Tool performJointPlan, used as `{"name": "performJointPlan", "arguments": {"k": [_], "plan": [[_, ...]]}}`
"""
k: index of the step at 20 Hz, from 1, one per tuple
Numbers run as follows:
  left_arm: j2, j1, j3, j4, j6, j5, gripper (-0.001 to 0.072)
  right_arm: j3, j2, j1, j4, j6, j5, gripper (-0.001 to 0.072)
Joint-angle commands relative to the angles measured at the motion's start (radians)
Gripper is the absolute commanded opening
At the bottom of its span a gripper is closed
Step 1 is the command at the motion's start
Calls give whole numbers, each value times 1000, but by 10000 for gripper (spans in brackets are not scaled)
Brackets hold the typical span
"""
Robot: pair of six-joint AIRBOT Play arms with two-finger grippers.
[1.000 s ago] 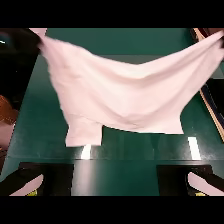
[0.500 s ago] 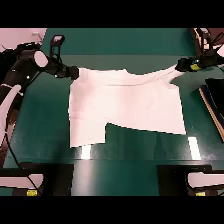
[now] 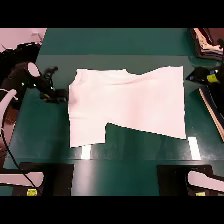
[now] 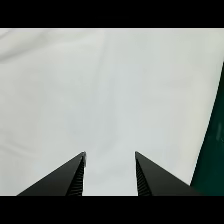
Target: Fold the shirts.
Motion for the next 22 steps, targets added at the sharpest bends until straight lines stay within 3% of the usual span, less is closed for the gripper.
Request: {"name": "performJointPlan", "arguments": {"k": [1,6,8,10,11,17,18,19,22], "plan": [[0,12,-133,-157,26,43,548,-169,127,-35,17,-7,-33,369],[0,-10,-171,-196,36,52,546,-245,212,-36,15,-8,-58,368],[0,-44,-170,-201,45,53,314,-245,224,-37,11,-7,-50,368],[0,-77,-170,-200,48,55,220,-249,223,-37,-4,-7,-5,368],[3,-83,-170,-199,53,55,34,-261,224,-37,-24,-7,16,368],[202,-83,-169,-153,51,125,23,-497,223,-207,-66,-7,121,369],[235,-83,-169,-153,51,130,23,-545,222,-262,-67,-7,134,397],[257,-83,-169,-153,51,133,23,-589,223,-309,-66,-7,141,472],[272,-83,-170,-155,50,132,23,-710,223,-409,-68,-7,142,480]]}}
